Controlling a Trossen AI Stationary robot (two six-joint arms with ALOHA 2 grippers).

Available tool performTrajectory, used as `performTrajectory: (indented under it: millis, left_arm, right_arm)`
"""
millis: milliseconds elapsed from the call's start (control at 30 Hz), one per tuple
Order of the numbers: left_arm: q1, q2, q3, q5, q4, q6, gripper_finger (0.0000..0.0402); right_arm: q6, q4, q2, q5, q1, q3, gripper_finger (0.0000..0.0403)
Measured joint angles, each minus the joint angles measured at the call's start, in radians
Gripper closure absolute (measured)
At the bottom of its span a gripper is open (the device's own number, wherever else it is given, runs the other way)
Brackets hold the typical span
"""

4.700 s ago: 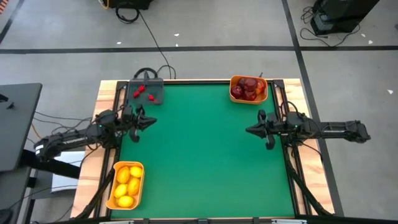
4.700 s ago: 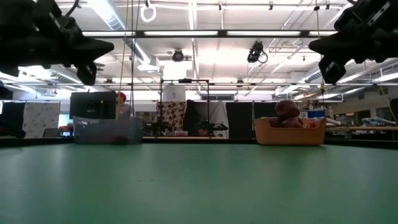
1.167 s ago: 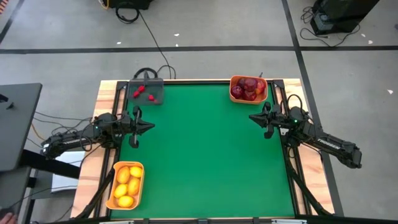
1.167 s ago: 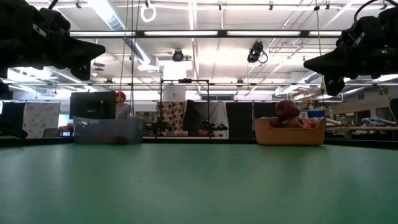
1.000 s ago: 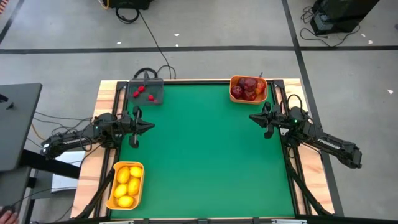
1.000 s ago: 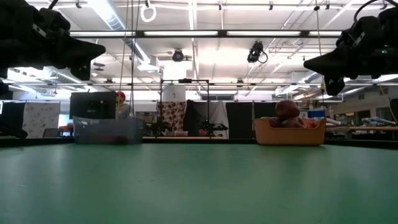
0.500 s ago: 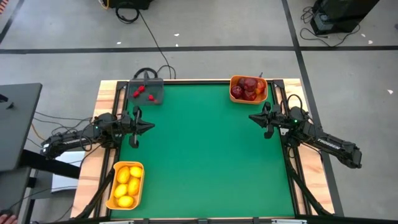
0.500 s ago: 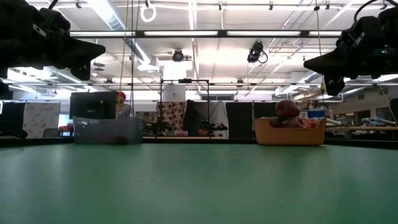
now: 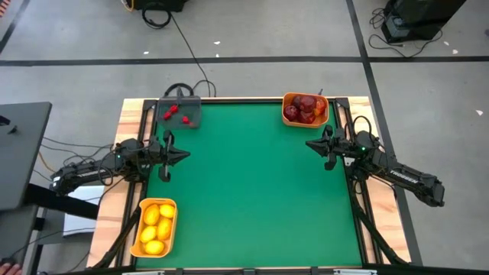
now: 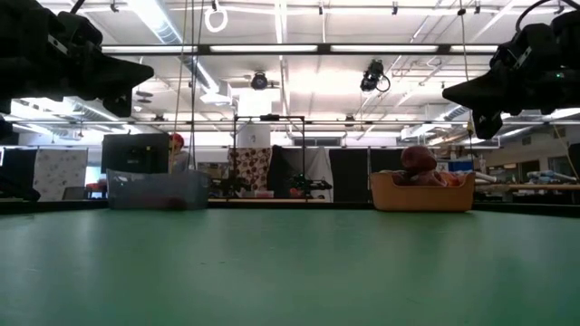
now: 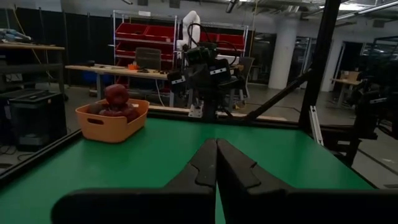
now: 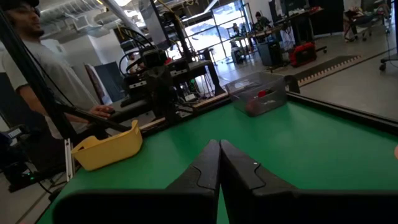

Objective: Sort produce into baskets
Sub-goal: Return to Home Position

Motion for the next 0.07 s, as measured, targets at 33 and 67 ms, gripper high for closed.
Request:
performTrajectory:
  millis: [33,67]
  left_arm:
    - [0.0,0.0,0.0,0.0,0.0,0.0,0.0391]
    - [0.0,0.0,0.0,0.0,0.0,0.0,0.0391]
  right_arm:
    - [0.0,0.0,0.0,0.0,0.0,0.0,0.0383]
    - [0.0,0.0,0.0,0.0,0.0,0.0,0.0383]
